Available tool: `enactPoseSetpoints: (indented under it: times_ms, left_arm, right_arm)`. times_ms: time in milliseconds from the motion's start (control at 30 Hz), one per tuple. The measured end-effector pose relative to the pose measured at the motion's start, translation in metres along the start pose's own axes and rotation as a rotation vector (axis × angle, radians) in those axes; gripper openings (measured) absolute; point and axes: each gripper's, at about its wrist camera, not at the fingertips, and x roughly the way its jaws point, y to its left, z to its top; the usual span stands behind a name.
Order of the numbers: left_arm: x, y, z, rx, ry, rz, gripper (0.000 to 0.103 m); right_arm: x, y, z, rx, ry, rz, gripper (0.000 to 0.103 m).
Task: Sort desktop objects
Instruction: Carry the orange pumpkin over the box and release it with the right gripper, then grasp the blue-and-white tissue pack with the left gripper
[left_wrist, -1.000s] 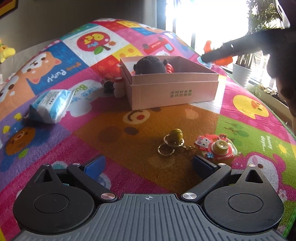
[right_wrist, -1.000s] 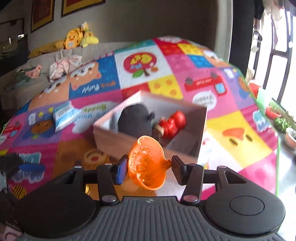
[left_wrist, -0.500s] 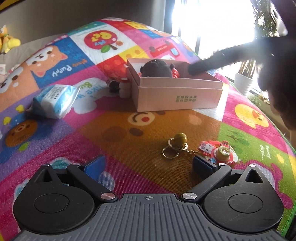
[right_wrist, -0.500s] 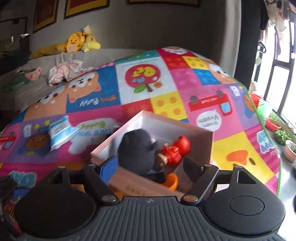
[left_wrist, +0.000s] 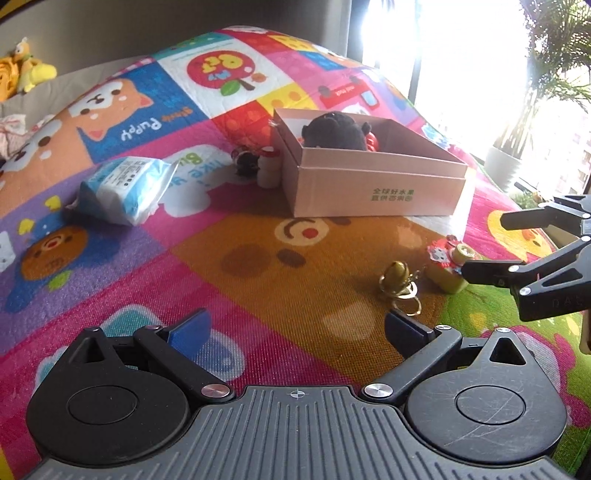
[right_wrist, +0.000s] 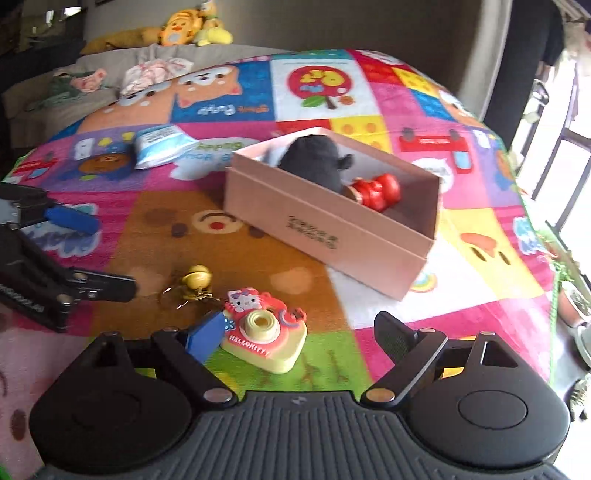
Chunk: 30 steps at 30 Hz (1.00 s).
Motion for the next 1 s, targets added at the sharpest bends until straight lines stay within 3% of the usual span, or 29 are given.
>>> enactPoseSetpoints:
  times_ms: [67,133,267,367,500,600,733,833,1000]
  left_arm:
    - [0.000,0.007,0.008,0.002,-0.034,0.056,0.103]
    - [0.003,0.020,0.024,0.003,-0.075,0.163,0.103]
    - [0.028,0.066,0.074,-0.124,-0.092,0.336,0.103]
    - [0.049,0.094,0.108,-0.273,-0.094,0.376,0.103]
    - [0.086,0.125,0.134,-0.401,0.008,0.437,0.103]
    - [0.109,0.135,0.131,-0.357,0.075,0.504,0.103]
    - [0.101,0.134,0.122,-0.230,0.081,0.528,0.103]
    - [0.088,0.135,0.114,-0.146,0.078,0.521,0.103]
    - [0.054,0.149,0.099,-0.120,0.058,0.466,0.103]
  right_arm:
    - [0.002,-0.016,-0.003,0.091,0.012,0.029,0.090]
    - [0.001,-0.024,-0.009,0.151,0.007,0.047,0.095]
    - [0.005,-0.028,-0.020,0.223,-0.001,0.077,0.100]
    - [0.012,-0.024,-0.022,0.238,0.024,0.078,0.101]
    - [0.011,-0.025,-0.023,0.251,0.014,0.086,0.103]
    - [0.010,-0.027,-0.024,0.265,0.011,0.096,0.103]
    - [0.013,-0.033,-0.025,0.299,0.017,0.116,0.103]
    - [0.013,-0.033,-0.025,0.305,0.018,0.118,0.103]
    - [0.013,-0.032,-0.025,0.308,0.015,0.107,0.103]
